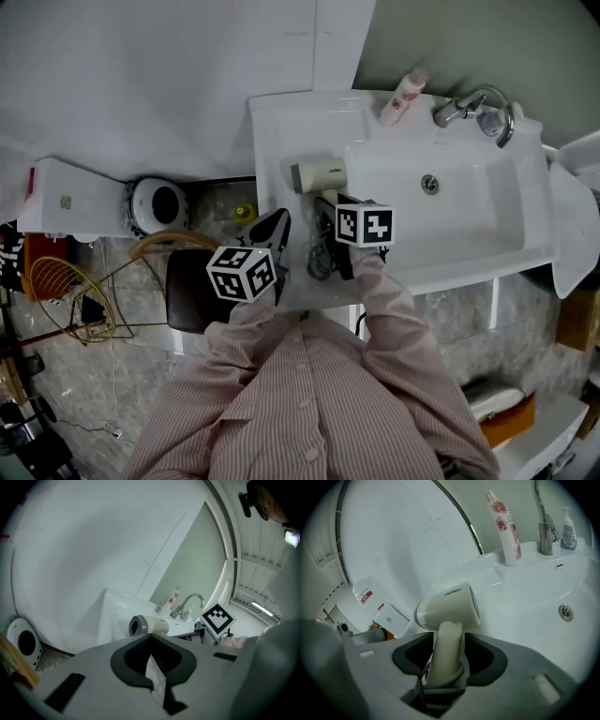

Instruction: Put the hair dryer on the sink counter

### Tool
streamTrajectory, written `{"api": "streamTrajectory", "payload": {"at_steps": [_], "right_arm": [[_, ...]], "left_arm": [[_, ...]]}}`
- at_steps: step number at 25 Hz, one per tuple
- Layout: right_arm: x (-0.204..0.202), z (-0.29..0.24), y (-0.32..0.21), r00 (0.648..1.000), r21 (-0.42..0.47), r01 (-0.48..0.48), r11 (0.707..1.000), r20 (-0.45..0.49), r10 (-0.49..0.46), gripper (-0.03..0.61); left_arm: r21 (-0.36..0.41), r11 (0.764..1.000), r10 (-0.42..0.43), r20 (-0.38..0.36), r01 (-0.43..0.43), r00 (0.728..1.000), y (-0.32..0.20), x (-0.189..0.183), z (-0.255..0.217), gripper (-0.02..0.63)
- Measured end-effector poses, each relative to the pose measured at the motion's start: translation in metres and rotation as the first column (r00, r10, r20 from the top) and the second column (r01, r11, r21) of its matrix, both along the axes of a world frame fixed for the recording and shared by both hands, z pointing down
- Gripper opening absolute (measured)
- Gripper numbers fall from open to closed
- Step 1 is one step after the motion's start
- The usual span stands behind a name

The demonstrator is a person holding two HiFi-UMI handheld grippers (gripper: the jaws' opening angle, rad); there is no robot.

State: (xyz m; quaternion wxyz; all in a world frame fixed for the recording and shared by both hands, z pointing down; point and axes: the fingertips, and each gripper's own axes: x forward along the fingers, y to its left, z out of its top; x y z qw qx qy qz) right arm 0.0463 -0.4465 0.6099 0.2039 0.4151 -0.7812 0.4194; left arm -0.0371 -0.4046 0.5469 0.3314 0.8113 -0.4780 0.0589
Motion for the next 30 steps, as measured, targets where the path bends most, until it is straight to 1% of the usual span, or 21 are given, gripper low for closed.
{"api": "streamTrajectory", "payload": {"at_steps": [4,9,12,17,18,20,24,26,30], "right_arm": [[0.004,-0.004,0.0,1.0,0.018,-0.028,0.999,-0.005,0.028,0.193],[0.011,-0.017,0.0,0.998,0.076,-0.059,0.995,0.038,0.056,0.193],[0.016,-0.029,0.0,0.998,0.136,-0.059,0.989,0.02,0.056,0.19],[0.02,-0.046,0.009,0.999,0.221,-0.042,0.974,0.034,0.036,0.168],[0.02,-0.049,0.012,0.999,0.233,-0.039,0.972,0.033,0.032,0.148],[0.022,-0.056,0.017,0.999,0.261,-0.036,0.965,0.032,0.029,0.086],[0.022,-0.072,0.027,0.999,0.314,-0.023,0.949,0.04,0.011,0.019],[0.021,-0.082,0.034,0.998,0.336,-0.02,0.942,0.065,-0.002,0.008],[0.026,-0.102,0.044,0.992,0.377,-0.034,0.926,0.126,-0.015,0.006]], "left_arm": [[0.011,1.0,0.0,-0.022,0.0,1.0,-0.001,0.0,-0.006,-0.003],[0.037,0.999,0.016,-0.029,-0.015,0.999,-0.002,0.003,-0.014,-0.003],[0.061,0.998,0.035,-0.028,-0.033,0.999,-0.002,0.007,-0.022,-0.003],[0.101,0.993,0.069,-0.016,-0.067,0.997,0.004,0.01,-0.037,-0.003],[0.11,0.991,0.076,-0.009,-0.075,0.997,0.006,0.011,-0.039,-0.003],[0.13,0.987,0.09,0.009,-0.091,0.996,0.011,0.012,-0.045,-0.003],[0.164,0.98,0.105,0.03,-0.109,0.994,0.019,0.013,-0.054,-0.003],[0.181,0.977,0.11,0.04,-0.115,0.993,0.024,0.012,-0.059,-0.002],[0.222,0.967,0.111,0.062,-0.122,0.992,0.031,0.01,-0.071,-0.003]]}}
